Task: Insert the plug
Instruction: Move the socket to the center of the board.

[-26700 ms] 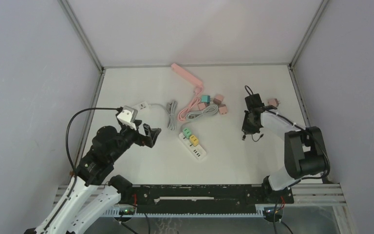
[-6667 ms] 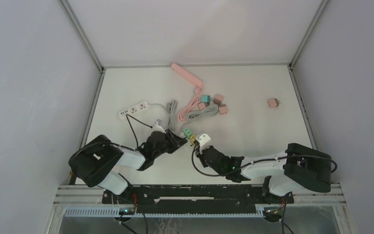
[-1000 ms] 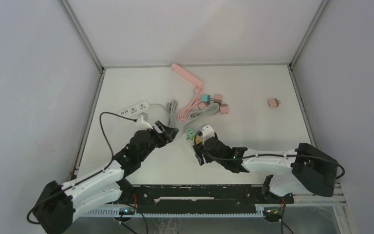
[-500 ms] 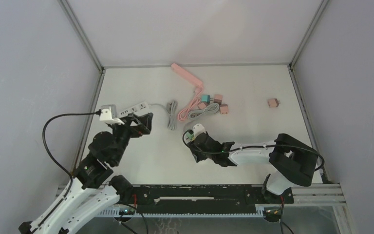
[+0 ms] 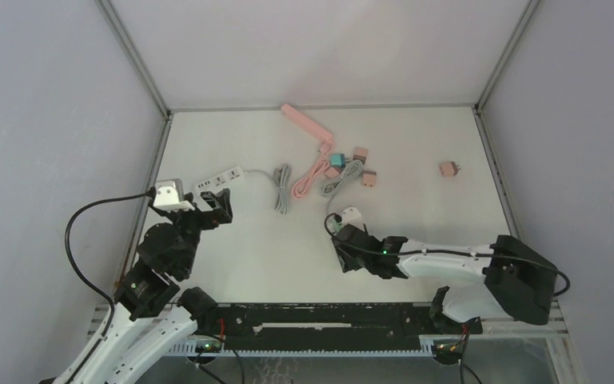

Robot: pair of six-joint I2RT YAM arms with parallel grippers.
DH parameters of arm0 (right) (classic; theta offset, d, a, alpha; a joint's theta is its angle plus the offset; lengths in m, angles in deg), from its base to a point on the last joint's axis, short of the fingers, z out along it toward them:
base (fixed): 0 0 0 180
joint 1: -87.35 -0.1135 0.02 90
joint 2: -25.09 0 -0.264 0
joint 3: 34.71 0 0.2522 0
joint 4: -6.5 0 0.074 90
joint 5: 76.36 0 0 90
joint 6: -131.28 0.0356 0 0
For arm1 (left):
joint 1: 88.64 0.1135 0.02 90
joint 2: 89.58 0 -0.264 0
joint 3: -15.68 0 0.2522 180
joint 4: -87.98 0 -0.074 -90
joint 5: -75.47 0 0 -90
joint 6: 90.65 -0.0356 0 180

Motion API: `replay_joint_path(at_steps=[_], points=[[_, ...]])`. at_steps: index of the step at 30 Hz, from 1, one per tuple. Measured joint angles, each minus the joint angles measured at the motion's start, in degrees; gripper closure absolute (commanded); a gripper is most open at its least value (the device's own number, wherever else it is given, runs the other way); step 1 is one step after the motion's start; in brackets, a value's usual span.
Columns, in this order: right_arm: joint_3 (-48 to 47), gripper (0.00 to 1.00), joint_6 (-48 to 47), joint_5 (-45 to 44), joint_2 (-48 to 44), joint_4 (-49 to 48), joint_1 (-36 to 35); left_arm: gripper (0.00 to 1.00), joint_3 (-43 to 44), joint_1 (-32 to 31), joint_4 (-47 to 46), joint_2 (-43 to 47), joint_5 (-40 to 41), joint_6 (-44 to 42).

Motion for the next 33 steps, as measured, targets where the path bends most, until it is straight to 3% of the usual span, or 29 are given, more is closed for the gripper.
replay_joint_path(at_steps=[11, 18, 23, 27, 31, 33], points=[[4.6, 0.57, 19.0, -7.1, -20.9, 25.0, 5.7, 0.00, -1.7, 5.3, 0.2, 2.1, -2.1, -0.6], [5.1, 0.58, 23.7, -8.6, -32.9, 34.6, 18.6, 0.00, -1.7, 7.4, 0.1, 3.5, -4.6, -0.6], [7.1, 0.58, 19.6, -4.9, -34.7, 31.7, 34.2, 0.00, -1.7, 7.6, 0.1, 4.3, -5.1, -0.6], [10.6, 0.55, 16.4, -0.5, -33.3, 23.4, 44.6, 0.00, -1.9, 7.7, 0.1, 4.6, -5.8, -0.6], [11.3, 0.41, 14.6, 1.7, -29.3, 16.0, 48.4, 0.00, -2.6, 7.7, 0.0, 5.0, -5.9, -0.6], [11.3, 0.27, 14.0, 2.8, -27.9, 13.6, 48.6, 0.00, -2.7, 7.7, 0.2, 5.0, -6.0, -0.6]])
